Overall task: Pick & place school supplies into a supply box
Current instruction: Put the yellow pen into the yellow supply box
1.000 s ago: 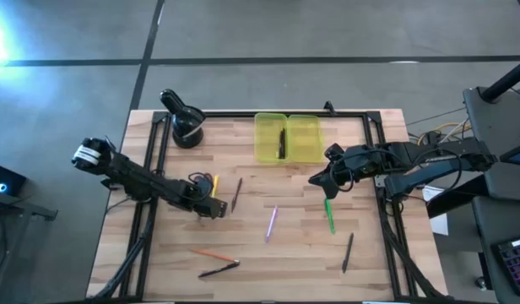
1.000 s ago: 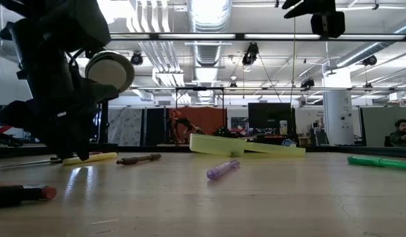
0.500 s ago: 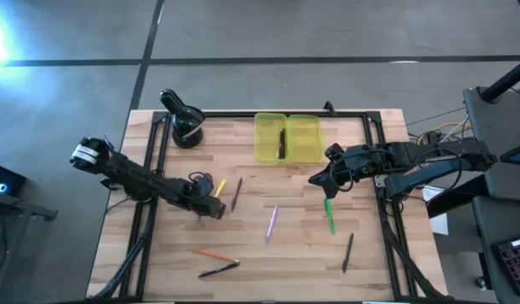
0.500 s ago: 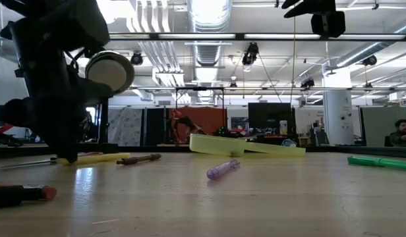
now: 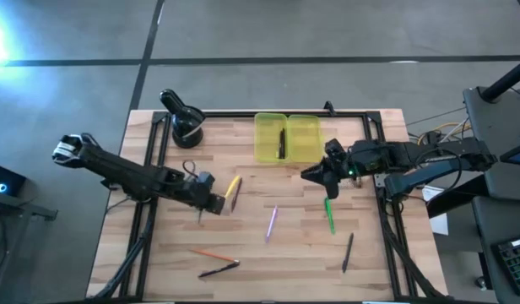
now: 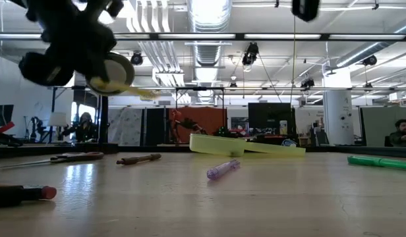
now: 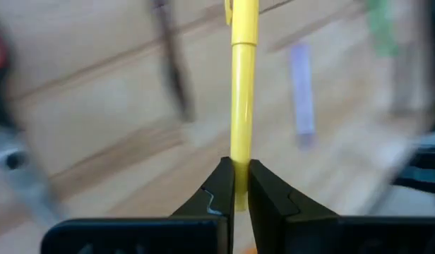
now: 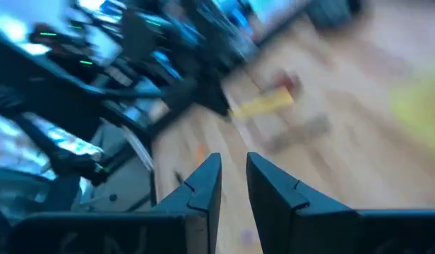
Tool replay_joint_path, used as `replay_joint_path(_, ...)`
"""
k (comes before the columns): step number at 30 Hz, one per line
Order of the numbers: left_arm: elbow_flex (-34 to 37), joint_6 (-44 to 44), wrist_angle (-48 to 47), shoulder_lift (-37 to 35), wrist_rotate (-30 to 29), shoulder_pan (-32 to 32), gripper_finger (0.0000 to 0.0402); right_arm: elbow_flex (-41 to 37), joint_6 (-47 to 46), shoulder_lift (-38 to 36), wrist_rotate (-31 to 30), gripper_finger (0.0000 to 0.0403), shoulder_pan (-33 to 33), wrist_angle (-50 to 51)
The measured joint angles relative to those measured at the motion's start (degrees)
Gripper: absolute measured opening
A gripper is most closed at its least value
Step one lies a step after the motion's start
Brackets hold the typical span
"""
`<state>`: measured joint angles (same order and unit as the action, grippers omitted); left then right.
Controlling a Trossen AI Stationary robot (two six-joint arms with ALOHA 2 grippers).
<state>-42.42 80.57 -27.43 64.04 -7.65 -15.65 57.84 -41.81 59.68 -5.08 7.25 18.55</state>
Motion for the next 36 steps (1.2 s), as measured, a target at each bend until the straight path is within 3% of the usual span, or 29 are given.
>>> replay_joint_path(3, -0.34, -0.01, 4.29, -3.26, 1.31, 1.75, 0.0006, 0.02, 15.48, 0.46, 0.16, 0.0061, 0.0, -9.47)
replay_joint_path(7, -0.52, 0.0, 11.19, -6.49, 1.82, 4.3, 0.0006, 0.02, 44.51, 1.94, 4.39, 0.0061, 0.17, -19.2)
replay_joint_path(9, -0.52, 0.11, 15.06, -7.52, 1.94, 5.55, 0.0006, 0.02, 53.26, 2.85, 4.9, 0.0061, 0.39, -22.49)
replay_joint_path(15, -0.5, 1.95, 26.31, -8.11, 2.42, 7.87, 0.0005, 2.63, 66.03, 7.54, 1.95, 0.0061, 0.35, -20.4)
replay_joint_path(21, -0.45, 4.07, 32.74, -7.03, 2.41, 8.47, 0.0005, 13.85, 79.59, 15.13, -2.71, 0.0064, 0.39, -9.1)
replay_joint_path(30, -0.43, 7.56, 37.54, -5.3, 2.8, 8.49, 0.0005, 30.84, 100.72, 27.63, -2.78, 0.0132, 0.28, 6.83)
replay_joint_path(36, -0.45, 7.89, 40.58, -4.3, 3.65, 8.49, 0.0005, 37.1, 104.81, 33.5, -3.53, 0.0148, 0.25, 12.84)
